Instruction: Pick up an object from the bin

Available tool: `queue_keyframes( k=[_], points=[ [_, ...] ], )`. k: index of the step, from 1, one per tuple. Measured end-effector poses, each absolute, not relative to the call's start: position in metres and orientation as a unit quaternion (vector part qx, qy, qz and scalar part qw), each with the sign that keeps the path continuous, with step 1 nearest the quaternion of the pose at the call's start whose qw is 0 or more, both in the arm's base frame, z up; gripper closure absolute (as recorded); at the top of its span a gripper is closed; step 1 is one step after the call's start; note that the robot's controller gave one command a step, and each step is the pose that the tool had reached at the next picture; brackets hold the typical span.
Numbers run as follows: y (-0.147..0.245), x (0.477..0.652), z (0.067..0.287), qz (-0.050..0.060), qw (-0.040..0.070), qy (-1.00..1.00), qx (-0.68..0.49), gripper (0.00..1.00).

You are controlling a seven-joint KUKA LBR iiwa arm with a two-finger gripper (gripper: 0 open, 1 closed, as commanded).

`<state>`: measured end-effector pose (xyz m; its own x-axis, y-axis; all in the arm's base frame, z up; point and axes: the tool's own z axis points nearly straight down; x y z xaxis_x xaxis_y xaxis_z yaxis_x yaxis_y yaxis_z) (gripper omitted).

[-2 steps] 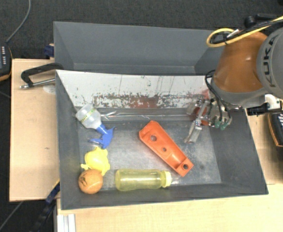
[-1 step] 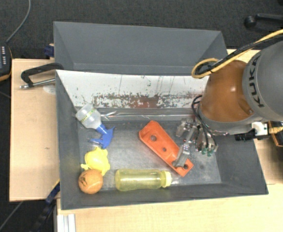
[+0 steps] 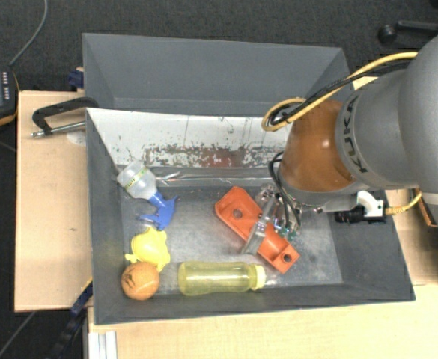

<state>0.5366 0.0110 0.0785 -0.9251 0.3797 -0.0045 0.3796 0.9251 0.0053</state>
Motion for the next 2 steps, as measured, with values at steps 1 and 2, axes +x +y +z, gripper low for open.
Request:
queue_keyframes(
  k=[1, 2],
  points=[
    [0.0134, 0.5260, 0.0705, 0.002, -0.003, 0.954, 0.300, 1.00],
    [0.0136, 0.5261, 0.0703, 0.002, -0.003, 0.954, 0.300, 1.00]
  ],
)
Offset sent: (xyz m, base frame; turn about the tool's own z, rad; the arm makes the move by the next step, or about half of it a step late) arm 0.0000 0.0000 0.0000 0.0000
